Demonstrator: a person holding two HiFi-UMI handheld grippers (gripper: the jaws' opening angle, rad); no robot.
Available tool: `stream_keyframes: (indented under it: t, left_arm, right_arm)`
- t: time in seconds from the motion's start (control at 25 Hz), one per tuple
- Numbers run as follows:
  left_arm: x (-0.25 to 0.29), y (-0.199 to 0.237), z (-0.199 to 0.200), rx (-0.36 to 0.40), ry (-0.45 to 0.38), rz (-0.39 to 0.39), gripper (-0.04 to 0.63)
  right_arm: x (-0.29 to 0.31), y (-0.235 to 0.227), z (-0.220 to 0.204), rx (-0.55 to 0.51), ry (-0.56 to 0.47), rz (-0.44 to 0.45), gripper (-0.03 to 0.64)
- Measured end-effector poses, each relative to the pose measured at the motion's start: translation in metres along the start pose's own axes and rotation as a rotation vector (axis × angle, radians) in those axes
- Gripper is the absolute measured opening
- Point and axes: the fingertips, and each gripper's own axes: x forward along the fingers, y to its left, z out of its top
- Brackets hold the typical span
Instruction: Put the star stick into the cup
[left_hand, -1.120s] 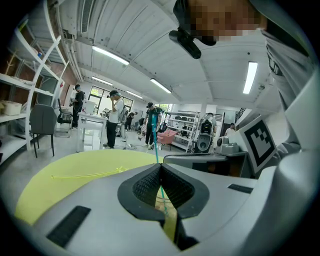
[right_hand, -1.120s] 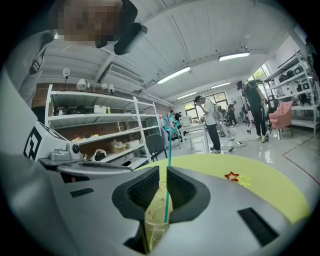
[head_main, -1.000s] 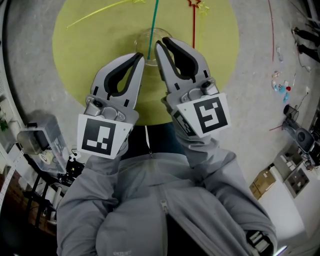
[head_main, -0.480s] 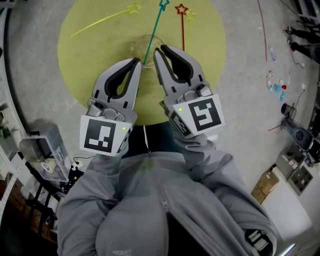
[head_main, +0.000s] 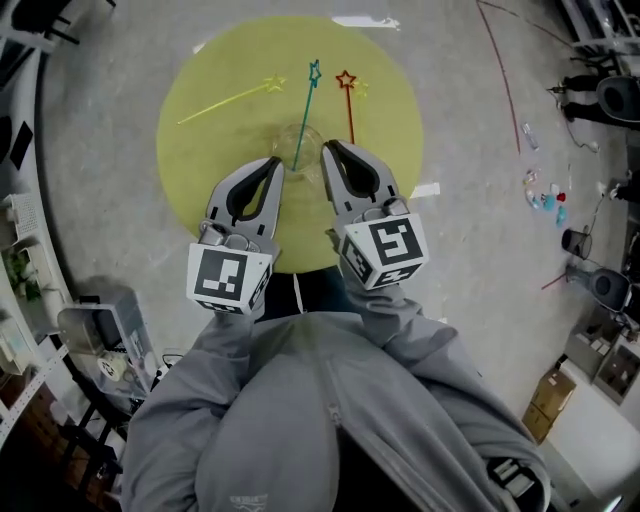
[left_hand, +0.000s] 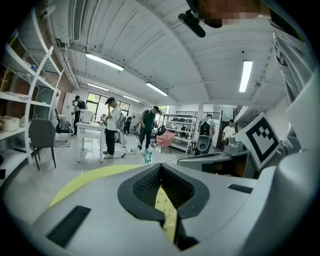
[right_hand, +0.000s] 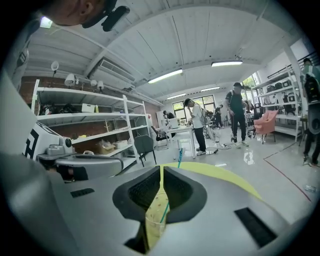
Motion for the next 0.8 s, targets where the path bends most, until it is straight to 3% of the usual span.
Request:
stream_keyframes:
  t: [0.44,0.8]
  left_arm:
    - [-0.036,-0.033,0.068,-0.005,-0.046,-0.027,0.017]
    - [-0.061,-0.053,0.143,0.054,-0.162,0.003,0.017]
  right_arm:
    - [-0.061,0.030,0.078,-0.042,-0.077,0.014,0.034]
    - [-0.107,0.050,0.155,-0.126,-0.215,0.057,0.034]
